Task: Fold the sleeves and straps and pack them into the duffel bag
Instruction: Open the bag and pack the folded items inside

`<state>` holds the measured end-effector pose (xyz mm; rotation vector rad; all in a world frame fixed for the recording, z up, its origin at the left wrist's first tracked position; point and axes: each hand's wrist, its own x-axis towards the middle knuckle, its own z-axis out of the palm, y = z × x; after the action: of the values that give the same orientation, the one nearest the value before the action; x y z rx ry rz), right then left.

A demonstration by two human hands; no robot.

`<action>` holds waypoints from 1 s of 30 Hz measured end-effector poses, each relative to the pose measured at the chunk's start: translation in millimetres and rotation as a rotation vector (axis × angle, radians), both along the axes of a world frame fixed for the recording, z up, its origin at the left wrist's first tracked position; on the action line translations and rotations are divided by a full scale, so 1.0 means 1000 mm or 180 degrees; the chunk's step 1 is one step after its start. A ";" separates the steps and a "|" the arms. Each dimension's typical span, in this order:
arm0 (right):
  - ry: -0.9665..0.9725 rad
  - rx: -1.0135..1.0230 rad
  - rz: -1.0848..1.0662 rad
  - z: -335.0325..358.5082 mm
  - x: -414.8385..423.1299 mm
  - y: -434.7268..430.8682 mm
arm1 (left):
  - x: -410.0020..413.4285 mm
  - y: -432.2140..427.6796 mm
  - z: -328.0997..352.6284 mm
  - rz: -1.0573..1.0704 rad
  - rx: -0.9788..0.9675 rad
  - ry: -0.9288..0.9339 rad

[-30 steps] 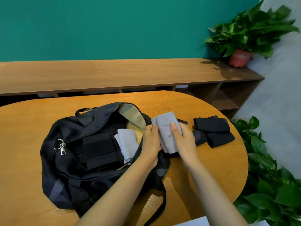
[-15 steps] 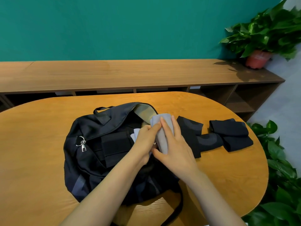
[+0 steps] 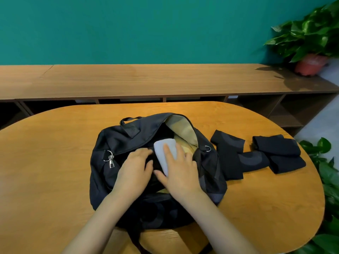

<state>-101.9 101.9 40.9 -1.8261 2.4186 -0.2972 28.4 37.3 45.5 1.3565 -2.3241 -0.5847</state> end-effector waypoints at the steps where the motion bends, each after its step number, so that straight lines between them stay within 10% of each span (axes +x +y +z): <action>1: -0.0094 0.0100 0.0052 -0.008 0.004 -0.001 | 0.000 0.000 0.004 0.0130 -0.0029 0.0295; 6: -0.1084 -0.0080 0.0280 0.000 -0.020 0.010 | -0.028 0.002 0.022 -0.0532 0.0070 0.0589; 11: -0.0214 -0.0328 0.0168 -0.014 -0.053 0.038 | -0.057 0.005 0.002 -0.0589 -0.0408 -0.0893; 25: -0.0436 -0.0347 0.0626 -0.032 -0.041 0.040 | -0.028 -0.018 -0.021 -0.0697 -0.0579 -0.1258; 30: -0.0155 -0.1381 -0.0780 -0.008 -0.109 0.045 | -0.027 -0.020 -0.024 -0.0651 -0.0648 -0.1101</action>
<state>-210.6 146.7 32.8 -1.6239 2.7034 -0.9405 1.8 17.1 21.6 1.2115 -2.7334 -0.1686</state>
